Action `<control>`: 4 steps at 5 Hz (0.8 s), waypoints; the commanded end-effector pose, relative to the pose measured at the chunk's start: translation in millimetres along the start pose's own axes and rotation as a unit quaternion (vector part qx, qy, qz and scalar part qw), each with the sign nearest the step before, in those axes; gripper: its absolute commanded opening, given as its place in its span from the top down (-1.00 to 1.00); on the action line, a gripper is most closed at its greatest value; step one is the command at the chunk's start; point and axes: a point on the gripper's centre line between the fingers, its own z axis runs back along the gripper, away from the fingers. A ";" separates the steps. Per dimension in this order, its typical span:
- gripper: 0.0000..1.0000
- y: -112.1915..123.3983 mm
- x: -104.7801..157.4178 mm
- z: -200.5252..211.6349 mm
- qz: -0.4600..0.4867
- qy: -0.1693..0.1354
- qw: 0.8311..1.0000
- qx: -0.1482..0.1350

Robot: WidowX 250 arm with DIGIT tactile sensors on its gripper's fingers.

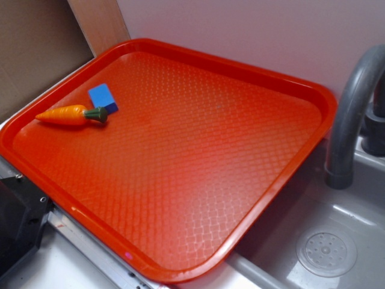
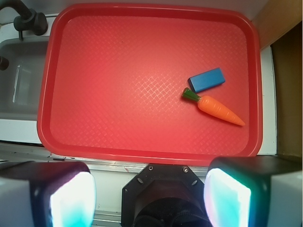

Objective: Grab the carrot.

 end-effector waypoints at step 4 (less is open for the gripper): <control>-1.00 80.5 18.1 -78.7 -0.275 -0.132 0.952 0.006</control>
